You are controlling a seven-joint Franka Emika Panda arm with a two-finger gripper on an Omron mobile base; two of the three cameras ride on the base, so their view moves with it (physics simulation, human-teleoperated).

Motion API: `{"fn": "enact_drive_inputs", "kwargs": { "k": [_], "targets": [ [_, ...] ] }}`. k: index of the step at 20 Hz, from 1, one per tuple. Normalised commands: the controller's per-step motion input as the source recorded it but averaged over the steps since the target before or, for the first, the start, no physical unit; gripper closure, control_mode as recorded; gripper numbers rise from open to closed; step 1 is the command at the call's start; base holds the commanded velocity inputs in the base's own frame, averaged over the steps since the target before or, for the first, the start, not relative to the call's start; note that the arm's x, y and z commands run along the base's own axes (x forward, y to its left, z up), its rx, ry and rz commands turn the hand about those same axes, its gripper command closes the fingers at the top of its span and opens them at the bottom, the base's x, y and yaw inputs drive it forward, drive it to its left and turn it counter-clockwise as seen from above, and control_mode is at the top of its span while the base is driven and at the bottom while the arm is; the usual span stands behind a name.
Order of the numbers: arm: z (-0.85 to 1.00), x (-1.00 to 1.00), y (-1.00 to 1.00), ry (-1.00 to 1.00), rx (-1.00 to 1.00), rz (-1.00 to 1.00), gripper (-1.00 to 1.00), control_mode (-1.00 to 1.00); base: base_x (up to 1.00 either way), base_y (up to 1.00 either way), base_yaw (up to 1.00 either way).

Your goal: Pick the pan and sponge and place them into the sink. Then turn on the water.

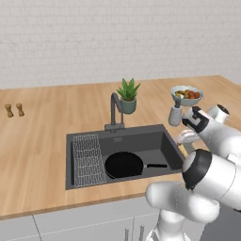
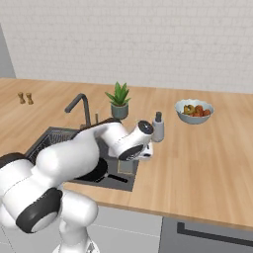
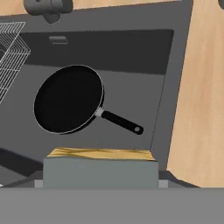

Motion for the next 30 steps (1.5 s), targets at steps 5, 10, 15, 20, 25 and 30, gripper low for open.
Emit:
{"fn": "enact_drive_inputs", "kwargs": {
  "k": [5, 10, 15, 20, 25, 30],
  "targets": [
    [0.11, 0.26, 1.0, 0.02, -0.11, 0.07, 1.0, -1.0, 0.0, 0.0, 0.0],
    [-0.06, 0.34, 0.75, 0.0, -0.01, 0.16, 1.0, -1.0, 0.0, 0.0, 0.0],
    [-0.22, 0.29, 0.48, 0.0, 0.02, 0.22, 1.0, -1.0, 0.0, 0.0, 0.0],
    [-0.33, 0.37, 0.17, 0.0, 0.09, 0.25, 1.0, -1.0, 0.0, 0.0, 0.0],
    [-0.36, 0.48, 0.13, 0.0, 0.06, 0.19, 1.0, -1.0, 0.0, 0.0, 0.0],
    [-0.29, 0.58, 0.22, 0.07, 0.02, 0.03, 1.0, -1.0, 0.0, 0.0, 0.0]
  ]
}}
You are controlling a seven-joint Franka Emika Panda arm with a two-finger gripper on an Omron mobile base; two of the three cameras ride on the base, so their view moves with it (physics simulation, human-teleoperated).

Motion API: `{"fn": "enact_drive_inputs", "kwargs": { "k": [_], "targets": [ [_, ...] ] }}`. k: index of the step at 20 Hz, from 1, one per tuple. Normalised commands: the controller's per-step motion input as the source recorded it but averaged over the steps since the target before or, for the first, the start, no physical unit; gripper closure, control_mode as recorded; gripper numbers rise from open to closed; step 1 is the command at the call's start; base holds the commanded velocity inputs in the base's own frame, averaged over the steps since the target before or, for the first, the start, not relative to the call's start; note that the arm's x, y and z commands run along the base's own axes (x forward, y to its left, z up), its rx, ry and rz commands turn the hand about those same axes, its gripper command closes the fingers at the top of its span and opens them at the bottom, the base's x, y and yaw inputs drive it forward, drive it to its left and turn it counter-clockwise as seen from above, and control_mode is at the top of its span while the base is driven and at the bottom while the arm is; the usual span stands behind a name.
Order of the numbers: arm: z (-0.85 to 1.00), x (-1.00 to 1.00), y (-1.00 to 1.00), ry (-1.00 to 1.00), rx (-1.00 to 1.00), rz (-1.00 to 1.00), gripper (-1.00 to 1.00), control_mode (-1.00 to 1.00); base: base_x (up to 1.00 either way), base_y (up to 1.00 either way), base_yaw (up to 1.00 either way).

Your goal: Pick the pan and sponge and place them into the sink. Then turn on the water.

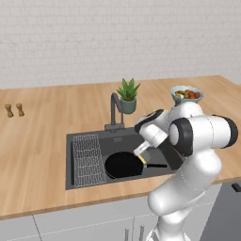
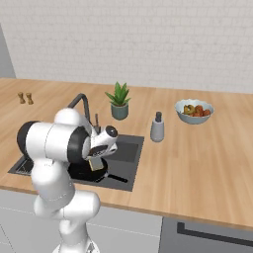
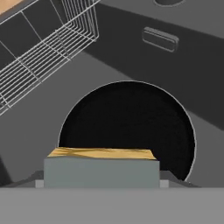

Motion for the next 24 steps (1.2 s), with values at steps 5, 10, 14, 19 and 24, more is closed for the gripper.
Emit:
{"fn": "enact_drive_inputs", "kwargs": {
  "k": [5, 10, 14, 19, 24],
  "targets": [
    [-0.43, 0.5, 0.33, 0.12, 0.0, 0.0, 1.0, -1.0, 0.0, 0.0, 0.0],
    [-0.51, 0.29, 0.14, 0.03, 0.0, 0.0, 1.0, -1.0, 0.0, 0.0, 0.0],
    [-0.53, 0.0, 0.0, -0.03, 0.0, 0.0, 1.0, -1.0, 0.0, 0.0, 0.0],
    [-0.47, 0.02, 0.0, -0.02, 0.0, 0.0, 1.0, -1.0, 0.0, 0.0, 0.0],
    [-0.36, 0.09, 0.0, -0.01, 0.01, 0.0, 1.0, -1.0, 0.0, 0.0, 0.0]
  ]
}}
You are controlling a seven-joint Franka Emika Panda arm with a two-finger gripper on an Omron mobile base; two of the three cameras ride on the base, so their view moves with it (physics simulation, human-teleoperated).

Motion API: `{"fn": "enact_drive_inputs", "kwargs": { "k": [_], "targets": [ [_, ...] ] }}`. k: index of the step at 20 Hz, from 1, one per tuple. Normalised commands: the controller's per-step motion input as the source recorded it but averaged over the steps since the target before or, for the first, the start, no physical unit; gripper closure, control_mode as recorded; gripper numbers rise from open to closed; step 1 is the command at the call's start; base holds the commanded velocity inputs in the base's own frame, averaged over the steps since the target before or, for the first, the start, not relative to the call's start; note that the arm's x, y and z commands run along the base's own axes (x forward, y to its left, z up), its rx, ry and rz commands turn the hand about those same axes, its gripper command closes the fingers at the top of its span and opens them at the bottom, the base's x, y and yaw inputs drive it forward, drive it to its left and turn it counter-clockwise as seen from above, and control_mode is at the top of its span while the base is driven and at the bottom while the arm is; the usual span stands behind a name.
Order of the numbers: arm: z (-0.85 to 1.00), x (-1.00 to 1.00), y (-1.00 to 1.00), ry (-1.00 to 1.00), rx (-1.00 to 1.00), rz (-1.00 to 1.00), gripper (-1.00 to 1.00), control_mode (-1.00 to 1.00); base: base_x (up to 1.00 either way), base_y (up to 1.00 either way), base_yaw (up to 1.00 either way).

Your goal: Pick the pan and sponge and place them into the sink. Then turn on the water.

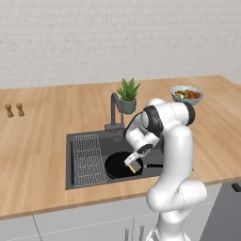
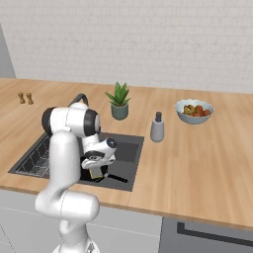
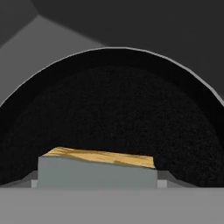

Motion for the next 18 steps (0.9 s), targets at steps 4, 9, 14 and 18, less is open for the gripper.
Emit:
{"fn": "enact_drive_inputs", "kwargs": {
  "k": [4, 9, 14, 18],
  "targets": [
    [-0.22, 0.08, 0.0, -0.05, 0.05, 0.0, 1.0, -1.0, 0.0, 0.0, 0.0],
    [-0.04, 0.0, -0.05, -0.12, 0.12, 0.0, -1.0, -1.0, 0.0, 0.0, 0.0],
    [0.0, 0.0, -0.02, -0.11, 0.15, 0.0, -1.0, -1.0, 0.0, 0.0, 0.0],
    [0.11, 0.0, 0.0, -0.05, 0.16, 0.0, -1.0, -1.0, 0.0, 0.0, 0.0]
  ]
}}
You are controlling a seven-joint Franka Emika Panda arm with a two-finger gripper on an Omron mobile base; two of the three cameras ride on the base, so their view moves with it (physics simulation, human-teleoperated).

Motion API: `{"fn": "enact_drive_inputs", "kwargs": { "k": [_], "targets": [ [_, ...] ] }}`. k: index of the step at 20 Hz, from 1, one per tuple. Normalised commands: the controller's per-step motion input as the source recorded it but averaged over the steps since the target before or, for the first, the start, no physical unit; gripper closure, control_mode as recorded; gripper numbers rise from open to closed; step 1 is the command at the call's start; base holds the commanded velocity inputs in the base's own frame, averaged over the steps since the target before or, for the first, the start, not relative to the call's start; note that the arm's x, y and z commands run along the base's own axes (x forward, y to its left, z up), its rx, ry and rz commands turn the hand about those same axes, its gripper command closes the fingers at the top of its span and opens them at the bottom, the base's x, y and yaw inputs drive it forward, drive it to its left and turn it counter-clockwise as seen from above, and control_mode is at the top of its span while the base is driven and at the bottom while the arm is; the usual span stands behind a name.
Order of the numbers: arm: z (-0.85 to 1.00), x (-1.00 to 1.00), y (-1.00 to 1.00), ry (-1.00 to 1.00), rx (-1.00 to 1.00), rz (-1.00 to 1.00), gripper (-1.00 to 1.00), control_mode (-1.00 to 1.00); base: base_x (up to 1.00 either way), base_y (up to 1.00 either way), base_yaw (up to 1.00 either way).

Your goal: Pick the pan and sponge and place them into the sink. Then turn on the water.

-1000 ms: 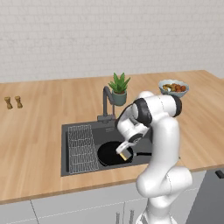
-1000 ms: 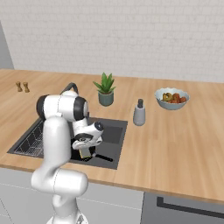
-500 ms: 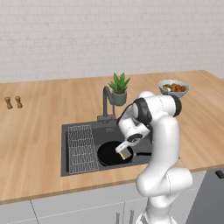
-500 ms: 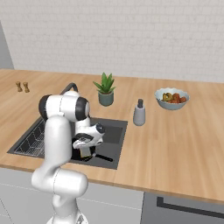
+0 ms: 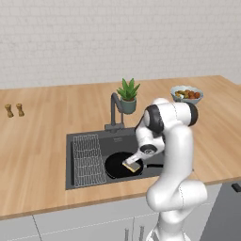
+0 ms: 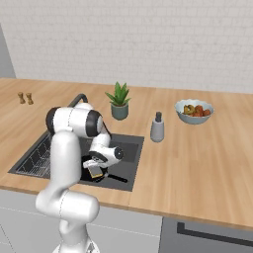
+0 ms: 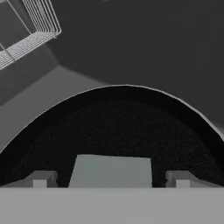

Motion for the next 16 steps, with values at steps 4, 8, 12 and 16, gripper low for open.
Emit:
{"fn": "enact_drive_inputs", "kwargs": {
  "k": [4, 8, 12, 16],
  "targets": [
    [0.41, -0.01, 0.0, 0.0, 0.15, 0.0, -1.0, -1.0, 0.0, 0.0, 0.0],
    [0.76, -0.19, -0.09, -0.01, 0.14, 0.07, -1.0, -1.0, 0.0, 0.0, 0.0],
    [0.82, -0.49, -0.23, -0.13, 0.11, 0.03, -1.0, -1.0, 0.0, 0.0, 0.0],
    [0.82, -0.6, -0.21, -0.21, 0.07, 0.02, -1.0, -1.0, 0.0, 0.0, 0.0]
  ]
}}
